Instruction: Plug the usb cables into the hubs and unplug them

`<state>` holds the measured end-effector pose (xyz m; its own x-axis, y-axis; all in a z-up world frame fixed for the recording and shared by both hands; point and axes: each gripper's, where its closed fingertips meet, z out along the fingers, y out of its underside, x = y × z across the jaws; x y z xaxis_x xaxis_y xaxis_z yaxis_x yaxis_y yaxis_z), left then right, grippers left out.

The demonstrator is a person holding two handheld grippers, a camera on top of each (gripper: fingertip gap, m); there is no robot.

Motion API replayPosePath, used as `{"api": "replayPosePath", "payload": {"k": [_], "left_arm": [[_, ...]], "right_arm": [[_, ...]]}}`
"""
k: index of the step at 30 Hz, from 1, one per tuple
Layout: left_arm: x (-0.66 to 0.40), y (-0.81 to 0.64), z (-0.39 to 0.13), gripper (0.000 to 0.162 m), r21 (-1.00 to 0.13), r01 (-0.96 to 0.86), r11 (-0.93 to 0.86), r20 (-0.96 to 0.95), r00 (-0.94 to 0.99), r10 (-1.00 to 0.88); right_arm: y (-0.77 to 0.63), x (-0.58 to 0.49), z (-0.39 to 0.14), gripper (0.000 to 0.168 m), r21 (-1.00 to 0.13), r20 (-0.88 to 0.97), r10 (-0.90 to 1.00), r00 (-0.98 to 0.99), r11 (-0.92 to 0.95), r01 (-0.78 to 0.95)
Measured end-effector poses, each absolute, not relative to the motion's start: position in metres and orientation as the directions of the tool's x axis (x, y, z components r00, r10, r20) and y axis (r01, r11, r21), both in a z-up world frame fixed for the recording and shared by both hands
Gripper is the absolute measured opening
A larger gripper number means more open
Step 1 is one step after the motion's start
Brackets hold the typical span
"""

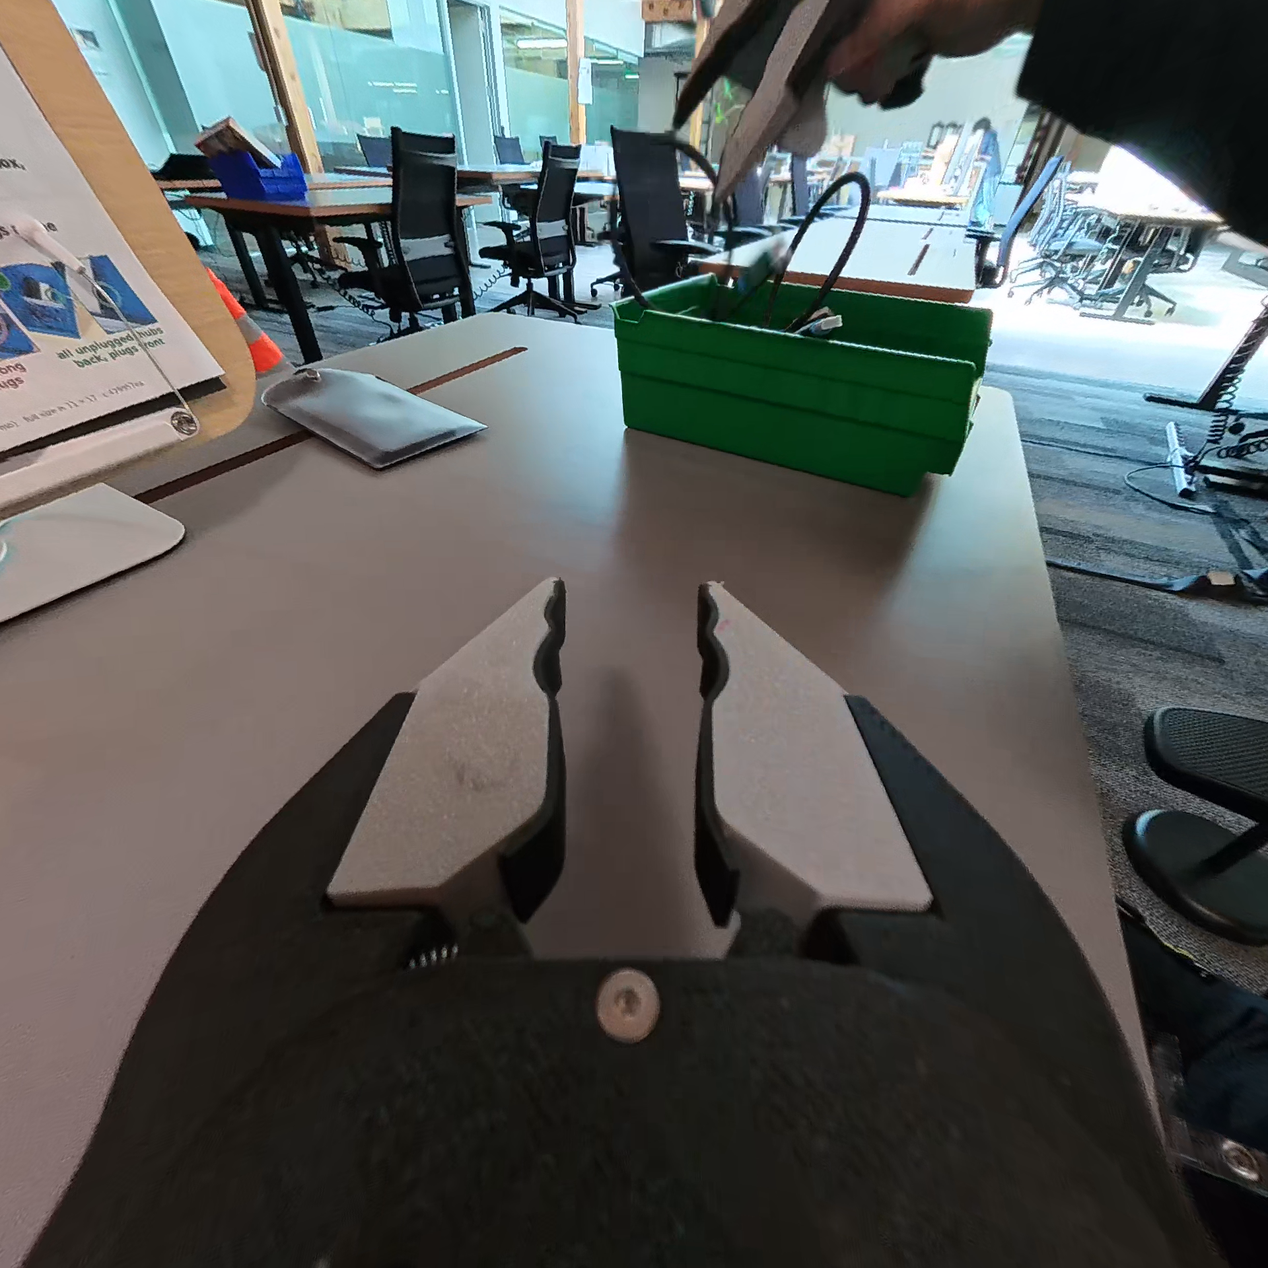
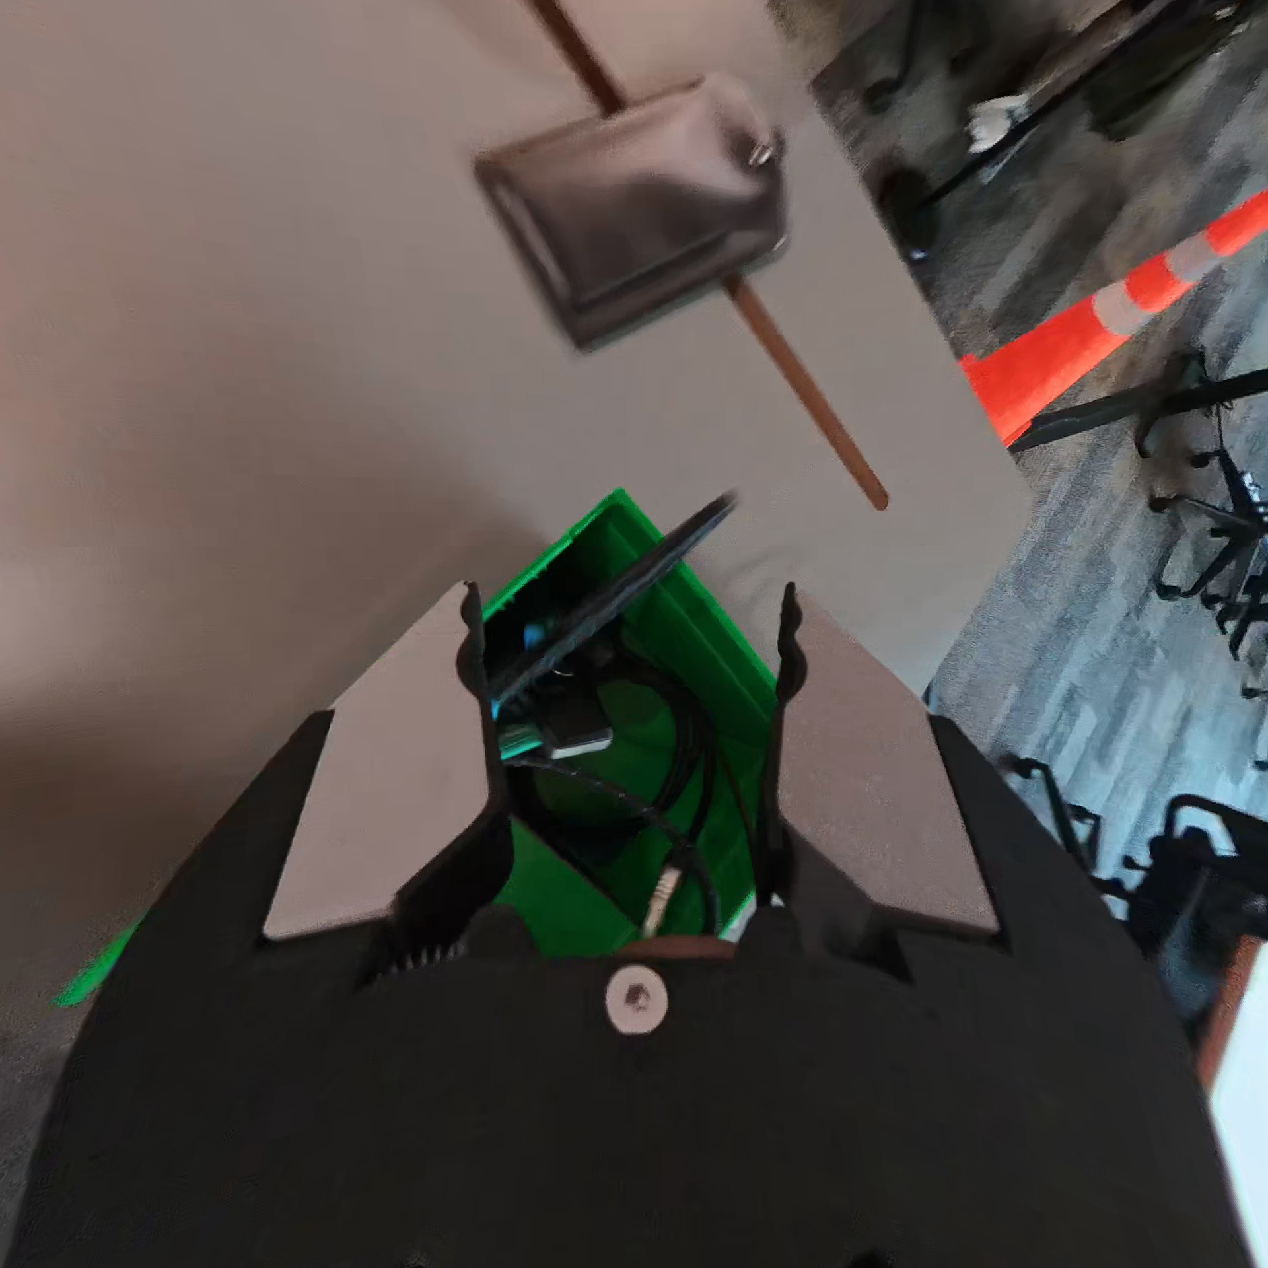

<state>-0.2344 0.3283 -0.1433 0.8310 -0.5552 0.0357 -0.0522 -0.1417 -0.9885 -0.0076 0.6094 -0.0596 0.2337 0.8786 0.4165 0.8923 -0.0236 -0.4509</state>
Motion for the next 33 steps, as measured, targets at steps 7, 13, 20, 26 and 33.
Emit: {"api": "replayPosePath", "payload": {"k": [7,13,20,26,33], "left_arm": [[-0.236,0.325,-0.139,0.036,-0.991,-0.054,-0.124,0.023,0.835,-0.550],[-0.235,0.325,-0.143,0.034,-0.989,-0.060,-0.133,0.024,0.834,-0.552],[-0.236,0.330,-0.157,0.033,-0.979,-0.117,-0.169,-0.008,0.842,-0.539],[-0.242,0.330,-0.151,0.033,-0.983,-0.065,-0.172,0.038,0.844,-0.534],[-0.240,0.328,-0.143,0.032,-0.986,-0.029,-0.162,0.066,0.834,-0.548]], "right_arm": [[0.552,0.028,-0.009,0.069,-0.680,0.419,0.731,0.538,-0.141,0.720],[0.516,0.045,-0.004,0.031,-0.851,0.330,0.615,0.716,-0.135,0.508],[0.566,0.000,-0.029,0.005,-0.733,0.148,0.623,0.768,-0.453,0.508],[0.618,0.010,-0.103,0.000,-0.444,0.167,0.562,0.810,-0.691,0.570],[0.619,0.036,-0.178,0.000,-0.253,0.174,0.572,0.801,-0.761,0.598]]}}
